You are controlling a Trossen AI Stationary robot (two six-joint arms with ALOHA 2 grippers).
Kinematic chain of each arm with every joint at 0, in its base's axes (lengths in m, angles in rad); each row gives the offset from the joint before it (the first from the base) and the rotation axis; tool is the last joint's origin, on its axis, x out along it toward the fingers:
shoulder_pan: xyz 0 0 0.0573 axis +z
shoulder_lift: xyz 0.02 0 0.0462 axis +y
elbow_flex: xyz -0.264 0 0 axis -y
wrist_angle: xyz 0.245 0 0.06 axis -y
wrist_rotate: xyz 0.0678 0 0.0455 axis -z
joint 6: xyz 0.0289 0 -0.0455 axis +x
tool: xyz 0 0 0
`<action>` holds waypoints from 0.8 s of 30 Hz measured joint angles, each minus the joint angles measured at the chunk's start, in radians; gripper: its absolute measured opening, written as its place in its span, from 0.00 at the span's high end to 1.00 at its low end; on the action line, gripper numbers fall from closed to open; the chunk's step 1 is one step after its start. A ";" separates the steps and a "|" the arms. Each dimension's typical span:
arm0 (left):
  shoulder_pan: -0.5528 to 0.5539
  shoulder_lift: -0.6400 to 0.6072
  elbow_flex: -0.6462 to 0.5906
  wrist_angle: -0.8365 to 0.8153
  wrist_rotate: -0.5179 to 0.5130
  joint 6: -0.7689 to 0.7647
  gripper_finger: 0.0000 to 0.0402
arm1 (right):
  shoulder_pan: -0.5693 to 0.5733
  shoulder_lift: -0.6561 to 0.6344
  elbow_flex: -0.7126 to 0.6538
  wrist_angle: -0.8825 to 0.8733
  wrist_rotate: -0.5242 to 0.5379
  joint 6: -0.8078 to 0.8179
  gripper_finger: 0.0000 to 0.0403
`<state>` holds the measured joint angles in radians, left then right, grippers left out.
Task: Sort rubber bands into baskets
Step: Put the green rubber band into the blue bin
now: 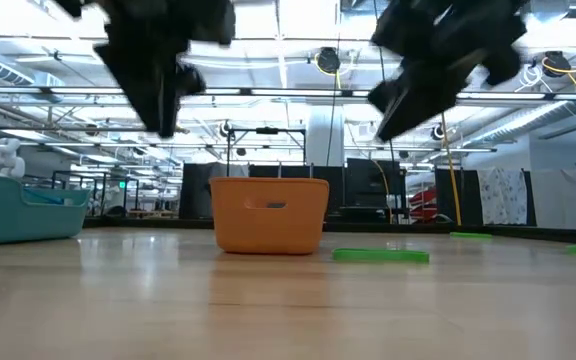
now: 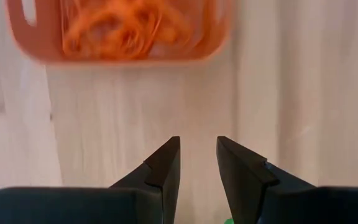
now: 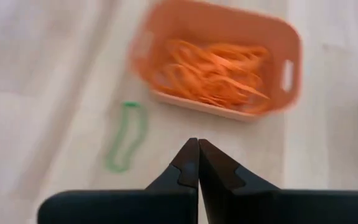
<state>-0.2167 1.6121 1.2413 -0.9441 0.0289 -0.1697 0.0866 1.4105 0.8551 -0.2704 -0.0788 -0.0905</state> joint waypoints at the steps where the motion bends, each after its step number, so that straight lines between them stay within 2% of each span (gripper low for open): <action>1: -0.012 -0.013 0.003 0.016 -0.006 -0.001 0.72 | 0.022 -0.025 0.000 -0.022 -0.001 0.001 1.00; 8: -0.061 -0.019 0.006 0.395 -0.034 0.125 0.72 | 0.132 -0.218 0.000 -0.220 0.026 0.171 1.00; 14: -0.046 0.122 0.006 0.825 -0.052 0.286 0.72 | 0.209 -0.298 0.000 -0.390 0.245 0.317 1.00; 16: -0.036 0.191 0.008 0.964 -0.041 0.342 0.72 | 0.224 -0.310 0.000 -0.445 0.289 0.366 1.00; 20: -0.016 0.345 0.078 1.083 -0.018 0.402 0.72 | 0.242 -0.311 0.000 -0.521 0.293 0.454 1.00; 24: 0.002 0.478 0.222 1.048 0.046 0.415 0.72 | 0.265 -0.311 0.000 -0.550 0.292 0.535 1.00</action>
<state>-0.2147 2.0901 1.4636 0.1035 0.0751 0.2450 0.3512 1.0996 0.8555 -0.8207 0.2135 0.4450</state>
